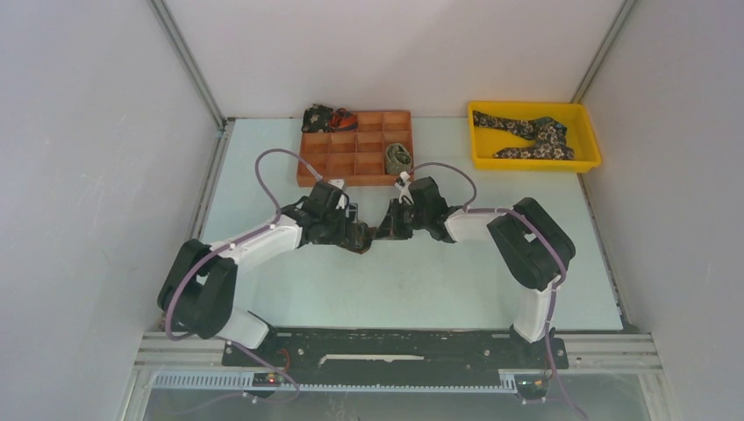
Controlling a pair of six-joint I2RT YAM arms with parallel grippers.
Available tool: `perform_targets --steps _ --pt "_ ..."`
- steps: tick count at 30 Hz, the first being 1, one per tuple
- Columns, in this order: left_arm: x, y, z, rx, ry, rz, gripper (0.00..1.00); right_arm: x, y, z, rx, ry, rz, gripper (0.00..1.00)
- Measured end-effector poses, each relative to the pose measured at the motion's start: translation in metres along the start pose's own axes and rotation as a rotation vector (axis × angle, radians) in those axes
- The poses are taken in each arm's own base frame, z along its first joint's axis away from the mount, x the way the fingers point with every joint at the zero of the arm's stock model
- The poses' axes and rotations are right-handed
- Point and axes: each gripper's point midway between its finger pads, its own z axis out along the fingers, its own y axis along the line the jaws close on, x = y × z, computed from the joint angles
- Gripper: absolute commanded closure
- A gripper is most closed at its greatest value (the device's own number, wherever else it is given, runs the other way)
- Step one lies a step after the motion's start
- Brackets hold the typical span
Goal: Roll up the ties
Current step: Pick up the tie at the center of the board.
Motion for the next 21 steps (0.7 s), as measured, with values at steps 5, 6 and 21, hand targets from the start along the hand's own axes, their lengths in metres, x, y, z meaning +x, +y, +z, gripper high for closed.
perform_targets --steps 5,6,21 --pt "0.005 0.001 0.01 -0.001 0.024 0.004 0.25 0.003 0.001 0.0 -0.007 0.013 -0.003 0.49" --pt "0.005 0.001 0.011 0.001 0.026 0.006 0.26 0.003 0.0 -0.001 -0.005 0.016 -0.006 0.45" --pt "0.005 -0.005 0.015 0.032 0.032 0.016 0.32 0.009 -0.005 0.007 -0.021 0.002 0.013 0.29"
